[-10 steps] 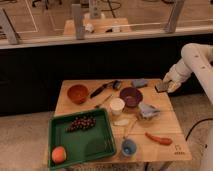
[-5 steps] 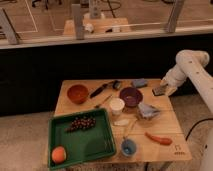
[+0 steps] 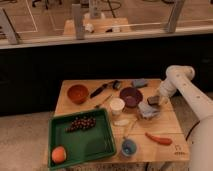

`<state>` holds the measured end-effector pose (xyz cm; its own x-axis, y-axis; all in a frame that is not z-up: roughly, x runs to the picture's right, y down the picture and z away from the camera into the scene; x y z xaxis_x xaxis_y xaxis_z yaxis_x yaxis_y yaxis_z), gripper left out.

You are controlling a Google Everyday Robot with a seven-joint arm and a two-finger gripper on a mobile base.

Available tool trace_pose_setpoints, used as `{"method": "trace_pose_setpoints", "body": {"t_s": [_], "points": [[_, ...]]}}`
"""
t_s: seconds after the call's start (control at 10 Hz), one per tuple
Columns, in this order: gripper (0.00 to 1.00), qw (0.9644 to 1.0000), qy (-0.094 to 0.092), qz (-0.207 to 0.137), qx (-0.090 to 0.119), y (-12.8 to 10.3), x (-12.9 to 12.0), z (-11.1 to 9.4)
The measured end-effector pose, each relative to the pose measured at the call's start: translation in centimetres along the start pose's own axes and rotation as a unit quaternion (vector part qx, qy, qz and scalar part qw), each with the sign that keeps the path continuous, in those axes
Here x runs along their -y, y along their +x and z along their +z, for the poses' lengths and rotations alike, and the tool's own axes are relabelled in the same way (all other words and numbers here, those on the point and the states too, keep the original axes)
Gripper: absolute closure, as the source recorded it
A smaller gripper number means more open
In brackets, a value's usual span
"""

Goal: Place eraser in table surface

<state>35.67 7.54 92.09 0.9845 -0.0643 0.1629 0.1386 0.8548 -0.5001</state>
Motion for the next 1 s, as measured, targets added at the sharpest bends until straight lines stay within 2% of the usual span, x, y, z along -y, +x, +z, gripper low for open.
{"method": "trace_pose_setpoints", "body": {"t_s": [0.2,0.3,0.4,1.0], "points": [[0.37,0.9999,-0.003,0.012,-0.002,0.6,0.0,1.4],[0.26,0.9999,-0.004,0.016,-0.002,0.8,0.1,1.4],[0.21,0.9998,-0.005,0.019,-0.001,0.8,0.2,1.4],[0.2,0.9997,-0.012,0.022,0.002,1.3,0.1,1.2]]}}
